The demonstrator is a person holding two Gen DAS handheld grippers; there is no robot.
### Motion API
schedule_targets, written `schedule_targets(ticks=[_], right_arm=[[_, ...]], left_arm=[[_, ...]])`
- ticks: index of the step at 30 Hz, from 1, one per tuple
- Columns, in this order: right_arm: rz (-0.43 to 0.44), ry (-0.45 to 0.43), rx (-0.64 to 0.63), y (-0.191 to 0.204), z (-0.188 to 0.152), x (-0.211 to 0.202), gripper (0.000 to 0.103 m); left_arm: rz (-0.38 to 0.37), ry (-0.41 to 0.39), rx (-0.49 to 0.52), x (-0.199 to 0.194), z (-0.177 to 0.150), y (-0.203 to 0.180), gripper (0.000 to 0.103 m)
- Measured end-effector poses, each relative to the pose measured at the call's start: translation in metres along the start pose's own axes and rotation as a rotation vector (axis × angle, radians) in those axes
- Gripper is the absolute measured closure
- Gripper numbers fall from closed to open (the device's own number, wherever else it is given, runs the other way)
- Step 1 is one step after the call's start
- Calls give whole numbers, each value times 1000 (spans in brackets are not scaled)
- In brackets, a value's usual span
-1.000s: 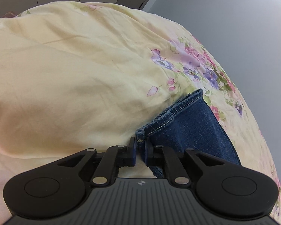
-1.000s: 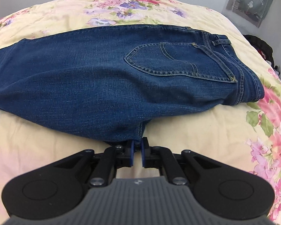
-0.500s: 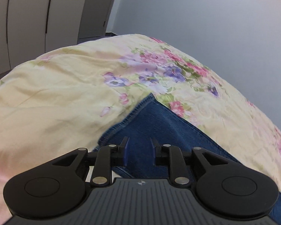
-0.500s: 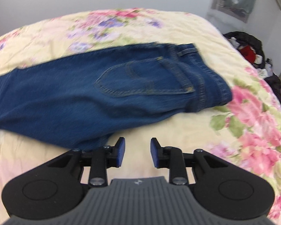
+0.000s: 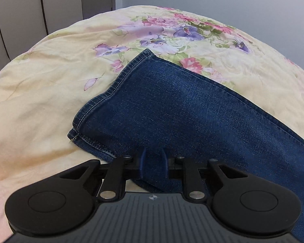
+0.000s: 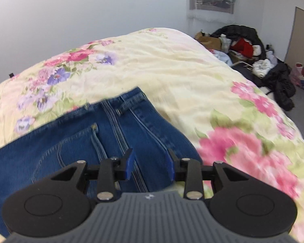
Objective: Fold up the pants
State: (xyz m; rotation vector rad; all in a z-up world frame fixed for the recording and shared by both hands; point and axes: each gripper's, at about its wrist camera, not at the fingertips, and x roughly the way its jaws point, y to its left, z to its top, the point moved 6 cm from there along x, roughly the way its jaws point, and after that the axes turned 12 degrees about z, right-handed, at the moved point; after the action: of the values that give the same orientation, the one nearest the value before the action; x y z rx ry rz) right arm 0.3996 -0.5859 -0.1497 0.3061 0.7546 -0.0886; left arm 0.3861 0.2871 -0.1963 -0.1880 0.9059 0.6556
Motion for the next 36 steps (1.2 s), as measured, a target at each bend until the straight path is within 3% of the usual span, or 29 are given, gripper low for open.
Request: schedule_targets(ticks=[5, 8, 11, 17, 21, 22, 23, 25, 28, 32, 36], right_arm=[[110, 54, -23, 18, 31, 63, 80], [61, 103, -37, 18, 39, 109, 86], [34, 143, 33, 7, 42, 149, 92], [3, 128, 48, 5, 51, 177, 94], [11, 132, 10, 9, 50, 154, 93], [24, 124, 14, 7, 51, 141, 88], [22, 107, 21, 5, 52, 127, 74], [32, 65, 38, -4, 50, 88, 54], [40, 55, 45, -21, 33, 39, 54], [82, 6, 256, -66, -4, -8, 52], [201, -45, 576, -114, -48, -8, 51]], left_arm=[[35, -25, 8, 0, -4, -5, 79], [37, -33, 13, 2, -6, -6, 79], [39, -33, 28, 4, -5, -8, 79], [64, -32, 46, 3, -4, -13, 79], [78, -61, 59, -11, 1, -11, 78], [83, -82, 65, -18, 2, -11, 77], [83, -108, 64, -26, 3, -12, 75], [46, -137, 61, -44, 3, -17, 72], [-38, -157, 78, -70, -2, -32, 71], [-138, -136, 84, -96, -20, -59, 69], [-197, -70, 86, -98, -46, -87, 68]])
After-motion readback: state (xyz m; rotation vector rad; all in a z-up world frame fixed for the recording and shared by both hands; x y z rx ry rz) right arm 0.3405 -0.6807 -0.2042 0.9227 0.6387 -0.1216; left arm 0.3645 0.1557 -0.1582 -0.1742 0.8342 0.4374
